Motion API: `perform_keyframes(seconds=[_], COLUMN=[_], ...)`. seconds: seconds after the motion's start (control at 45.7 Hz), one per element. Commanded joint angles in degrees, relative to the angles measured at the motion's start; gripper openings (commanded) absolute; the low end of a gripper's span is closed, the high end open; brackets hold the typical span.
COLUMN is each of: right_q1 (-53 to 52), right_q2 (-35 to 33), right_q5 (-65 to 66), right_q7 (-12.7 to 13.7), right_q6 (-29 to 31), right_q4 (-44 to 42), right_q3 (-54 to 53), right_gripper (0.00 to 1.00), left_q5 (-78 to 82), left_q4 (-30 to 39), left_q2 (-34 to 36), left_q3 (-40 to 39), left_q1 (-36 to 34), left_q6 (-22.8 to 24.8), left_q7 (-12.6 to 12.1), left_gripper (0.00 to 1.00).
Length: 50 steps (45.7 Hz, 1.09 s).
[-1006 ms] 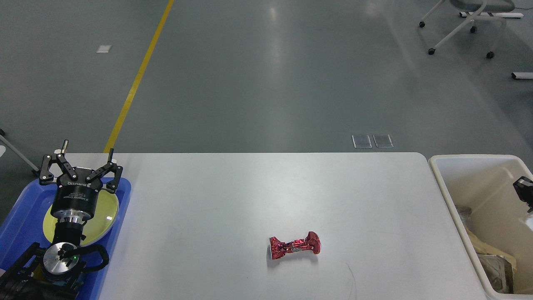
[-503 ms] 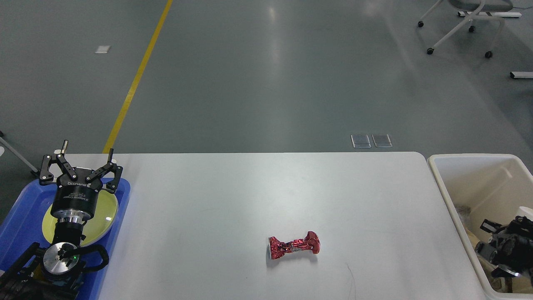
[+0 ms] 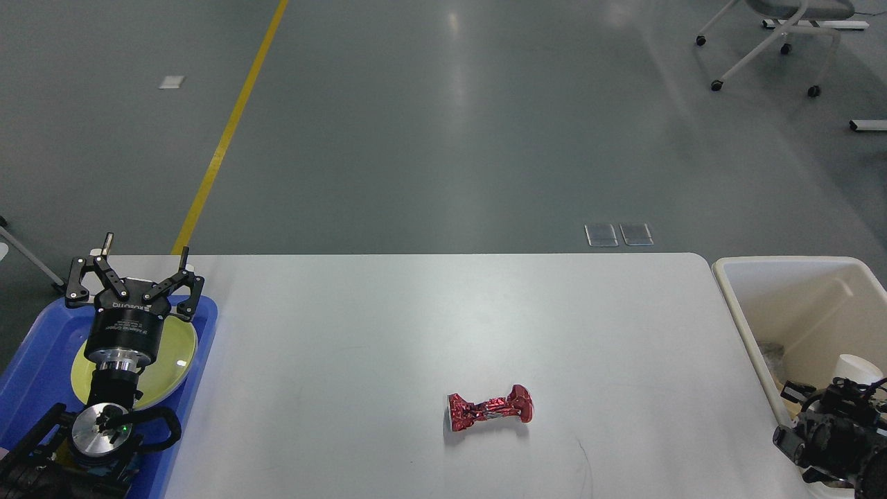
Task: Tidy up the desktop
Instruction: 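Lower the cup into the bin and open the right gripper, then raise the right gripper out of the bin toward the red wrapper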
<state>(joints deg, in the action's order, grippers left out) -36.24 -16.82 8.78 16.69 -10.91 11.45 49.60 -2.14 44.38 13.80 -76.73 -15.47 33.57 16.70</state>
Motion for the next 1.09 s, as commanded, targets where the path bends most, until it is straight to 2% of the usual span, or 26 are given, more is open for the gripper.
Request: perform_keyframes(seconds=[0.0, 0.022, 0.066, 0.087, 0.525, 0.656, 0.722, 0.853, 0.962, 1.071], right_q1=[-0.32, -0.41, -0.59, -0.68, -1.20, -6.38, -8.93, -18.76, -29.48, -40.47], right_q2=[-0.23, -0.23, -0.06, -0.06, -0.41, -1.81, -4.44, -10.86, -14.29, -15.88], right_q5=[-0.25, -0.34, -0.34, -0.51, -0.61, -0.87, -0.26, 2.02, 8.44, 11.08], right_q7=[0.01, 0.01, 0.01, 0.10, 0.18, 0.27, 0.18, 0.27, 0.45, 0.62], right_q6=[-0.25, -0.25, -0.43, -0.43, 0.10, 0.89, 0.98, 2.38, 7.64, 20.99], right_q4=[0.14, 0.15, 0.06, 0.06, 0.85, 2.08, 5.49, 17.61, 27.90, 34.85], right_q3=[-0.29, -0.46, -0.38, -0.47, -0.91, -1.26, -1.17, -0.64, 0.41, 2.52], right_gripper=[0.65, 0.75, 0.99, 1.00, 1.00, 1.00, 1.00, 1.00, 1.00, 1.00], left_q5=[-0.06, 0.03, -0.06, 0.03, -0.06, -0.06, -0.06, -0.06, -0.06, -0.06], left_q4=[0.00, 0.00, 0.00, 0.00, 0.00, 0.00, 0.00, 0.00, 0.00, 0.00], left_q2=[0.00, 0.00, 0.00, 0.00, 0.00, 0.00, 0.00, 0.00, 0.00, 0.00], left_q3=[0.00, 0.00, 0.00, 0.00, 0.00, 0.00, 0.00, 0.00, 0.00, 0.00], left_q1=[0.00, 0.00, 0.00, 0.00, 0.00, 0.00, 0.00, 0.00, 0.00, 0.00], left_q6=[0.00, 0.00, 0.00, 0.00, 0.00, 0.00, 0.00, 0.00, 0.00, 0.00], left_q7=[0.00, 0.00, 0.00, 0.00, 0.00, 0.00, 0.00, 0.00, 0.00, 0.00], left_gripper=[0.96, 0.96, 0.96, 0.96, 0.96, 0.96, 0.96, 0.96, 0.96, 0.96])
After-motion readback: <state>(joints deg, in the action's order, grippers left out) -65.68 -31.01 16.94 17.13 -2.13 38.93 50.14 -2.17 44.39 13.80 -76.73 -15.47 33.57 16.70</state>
